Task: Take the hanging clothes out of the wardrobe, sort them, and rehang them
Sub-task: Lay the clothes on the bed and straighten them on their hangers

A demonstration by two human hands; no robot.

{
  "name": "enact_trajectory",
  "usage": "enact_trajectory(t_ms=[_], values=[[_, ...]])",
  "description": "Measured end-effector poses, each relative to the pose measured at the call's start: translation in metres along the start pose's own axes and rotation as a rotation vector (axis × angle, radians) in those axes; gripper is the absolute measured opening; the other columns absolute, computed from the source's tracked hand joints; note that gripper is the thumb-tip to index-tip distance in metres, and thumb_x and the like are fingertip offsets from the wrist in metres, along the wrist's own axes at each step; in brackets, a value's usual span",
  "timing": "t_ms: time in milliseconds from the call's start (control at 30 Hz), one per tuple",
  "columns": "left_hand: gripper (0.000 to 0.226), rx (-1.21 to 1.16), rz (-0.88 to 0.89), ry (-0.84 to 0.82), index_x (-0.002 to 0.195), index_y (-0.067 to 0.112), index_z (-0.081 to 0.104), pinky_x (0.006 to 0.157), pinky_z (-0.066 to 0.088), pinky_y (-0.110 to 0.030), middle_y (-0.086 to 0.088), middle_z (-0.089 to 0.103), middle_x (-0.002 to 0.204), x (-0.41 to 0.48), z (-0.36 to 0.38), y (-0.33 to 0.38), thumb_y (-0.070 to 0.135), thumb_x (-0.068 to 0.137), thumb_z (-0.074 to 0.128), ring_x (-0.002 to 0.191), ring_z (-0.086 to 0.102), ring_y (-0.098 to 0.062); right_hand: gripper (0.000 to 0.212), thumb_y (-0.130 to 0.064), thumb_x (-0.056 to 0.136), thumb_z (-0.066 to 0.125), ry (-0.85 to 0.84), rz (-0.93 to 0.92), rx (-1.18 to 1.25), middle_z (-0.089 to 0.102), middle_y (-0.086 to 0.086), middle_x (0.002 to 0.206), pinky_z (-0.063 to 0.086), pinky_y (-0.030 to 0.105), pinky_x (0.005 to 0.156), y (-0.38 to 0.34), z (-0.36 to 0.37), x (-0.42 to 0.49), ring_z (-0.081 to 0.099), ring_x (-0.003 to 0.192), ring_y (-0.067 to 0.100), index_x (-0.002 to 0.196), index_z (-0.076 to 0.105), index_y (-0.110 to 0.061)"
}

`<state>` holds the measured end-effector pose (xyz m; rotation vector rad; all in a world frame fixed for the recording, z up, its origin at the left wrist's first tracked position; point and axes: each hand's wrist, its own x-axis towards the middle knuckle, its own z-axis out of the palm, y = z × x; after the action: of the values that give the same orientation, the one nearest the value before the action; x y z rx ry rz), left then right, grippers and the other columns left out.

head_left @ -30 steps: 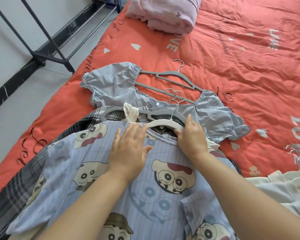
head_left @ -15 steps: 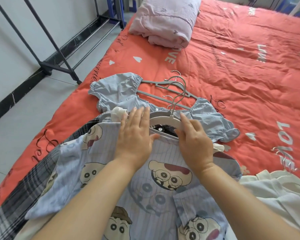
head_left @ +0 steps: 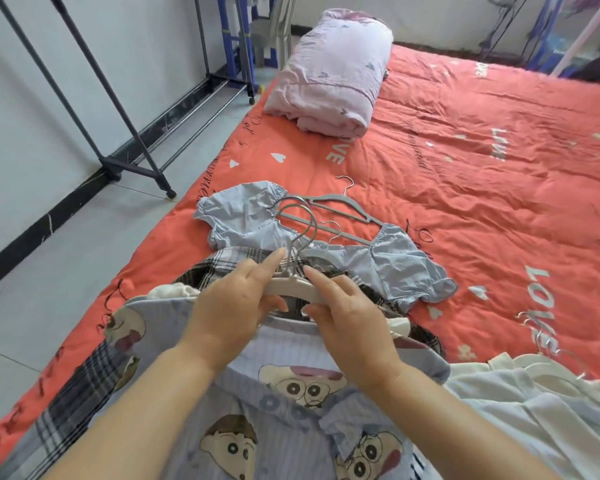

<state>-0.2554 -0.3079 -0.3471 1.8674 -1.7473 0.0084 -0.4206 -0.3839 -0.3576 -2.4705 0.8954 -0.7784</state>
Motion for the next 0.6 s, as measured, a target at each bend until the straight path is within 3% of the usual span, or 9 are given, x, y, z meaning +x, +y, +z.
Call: enact_trajectory(t_ms=[133,300,467,533,600], values=[[0.050,0.045,-0.039,0.056,0.127,0.019,0.042,0.043,0.050,-0.035,-0.003,0.061,0.082,-0.007,0.005,-0.005,0.034,0.081,0.053,0.061,0.062,-0.023,0.048,-0.022,0.090,0.058,-0.165,0.062,0.037,0.057,0.002,0.099,0.052,0.042,0.064,-0.004,0.007,0.010,0.059,0.081,0.025,0.137,0.046,-0.021],[0.042,0.088,-0.134,0.081,0.112,0.010,0.065,0.038,0.044,-0.032,-0.002,0.060,0.074,-0.005,0.032,-0.018,0.023,0.073,0.062,0.053,0.059,-0.022,0.045,-0.032,0.096,0.047,-0.283,0.225,0.158,0.056,-0.003,0.107,0.039,0.027,0.088,0.022,0.015,0.040,0.052,0.101,0.014,0.140,0.041,-0.026],[0.040,0.113,-0.123,0.089,0.113,0.011,0.066,0.036,0.044,-0.031,0.001,0.058,0.071,-0.007,0.050,-0.036,0.029,0.079,0.056,0.050,0.056,-0.019,0.049,-0.026,0.096,0.049,-0.360,0.483,-0.109,0.050,0.009,0.133,0.038,0.037,0.101,0.101,0.042,0.081,0.048,0.121,0.025,0.142,0.036,-0.017],[0.045,0.083,-0.130,0.107,0.115,0.011,0.065,0.038,0.045,-0.031,0.001,0.059,0.073,-0.008,0.054,-0.043,0.035,0.081,0.047,0.051,0.056,-0.018,0.050,-0.024,0.096,0.050,-0.427,0.534,-0.256,0.046,0.012,0.138,0.036,0.039,0.101,0.121,0.057,0.090,0.042,0.127,0.030,0.141,0.035,-0.012],[0.047,0.043,-0.133,0.122,0.116,0.011,0.065,0.039,0.046,-0.031,0.001,0.060,0.075,-0.009,0.057,-0.047,0.035,0.081,0.044,0.052,0.056,-0.018,0.041,-0.023,0.095,0.051,-0.473,0.551,-0.352,0.051,0.013,0.131,0.041,0.037,0.088,0.131,0.076,0.094,0.047,0.120,0.031,0.133,0.042,-0.011]])
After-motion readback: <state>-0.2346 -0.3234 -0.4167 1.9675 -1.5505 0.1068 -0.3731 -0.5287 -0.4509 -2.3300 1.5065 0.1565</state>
